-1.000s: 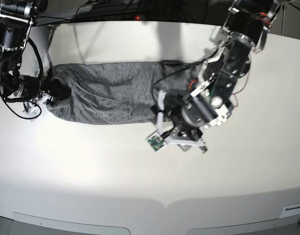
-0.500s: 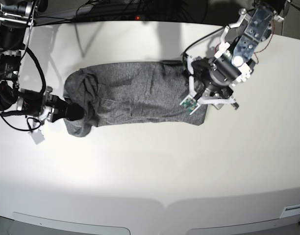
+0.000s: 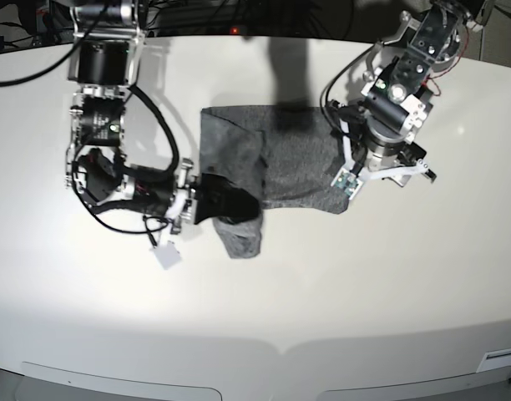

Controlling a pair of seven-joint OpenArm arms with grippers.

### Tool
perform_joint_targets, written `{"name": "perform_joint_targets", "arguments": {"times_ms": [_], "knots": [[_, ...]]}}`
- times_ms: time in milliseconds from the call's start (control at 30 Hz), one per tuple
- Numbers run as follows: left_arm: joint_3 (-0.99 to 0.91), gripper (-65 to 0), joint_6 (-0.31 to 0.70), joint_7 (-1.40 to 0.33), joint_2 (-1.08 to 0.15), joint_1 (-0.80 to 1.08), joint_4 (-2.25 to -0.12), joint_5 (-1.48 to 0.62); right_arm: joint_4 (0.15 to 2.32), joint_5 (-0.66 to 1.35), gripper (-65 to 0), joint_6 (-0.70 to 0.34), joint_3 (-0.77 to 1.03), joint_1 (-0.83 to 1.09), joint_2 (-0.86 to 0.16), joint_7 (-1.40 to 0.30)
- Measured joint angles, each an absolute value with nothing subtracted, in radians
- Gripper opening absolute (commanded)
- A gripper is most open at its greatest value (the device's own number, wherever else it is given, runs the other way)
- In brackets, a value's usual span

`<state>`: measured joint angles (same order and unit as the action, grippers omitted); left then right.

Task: Fold the T-shirt properly
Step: 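Lift and fold the strip over onto itself with the left gripper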

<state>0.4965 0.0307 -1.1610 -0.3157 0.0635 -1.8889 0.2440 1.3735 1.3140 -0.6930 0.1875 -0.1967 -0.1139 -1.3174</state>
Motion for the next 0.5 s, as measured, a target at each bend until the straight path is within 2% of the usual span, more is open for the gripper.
{"name": "perform_joint_targets", "arguments": {"times_ms": [233, 500], "knots": [[0.496, -33.1, 0.006, -1.216, -0.316, 0.064, -1.889, 0.325, 1.375, 1.090, -65.0, -0.693, 0.181, -0.238, 0.076, -1.315], [0.496, -33.0, 0.006, -1.242, -0.316, 0.064, -1.889, 0.326, 1.375, 1.011, -65.0, -0.693, 0.096, -0.236, 0.117, -1.314]]}}
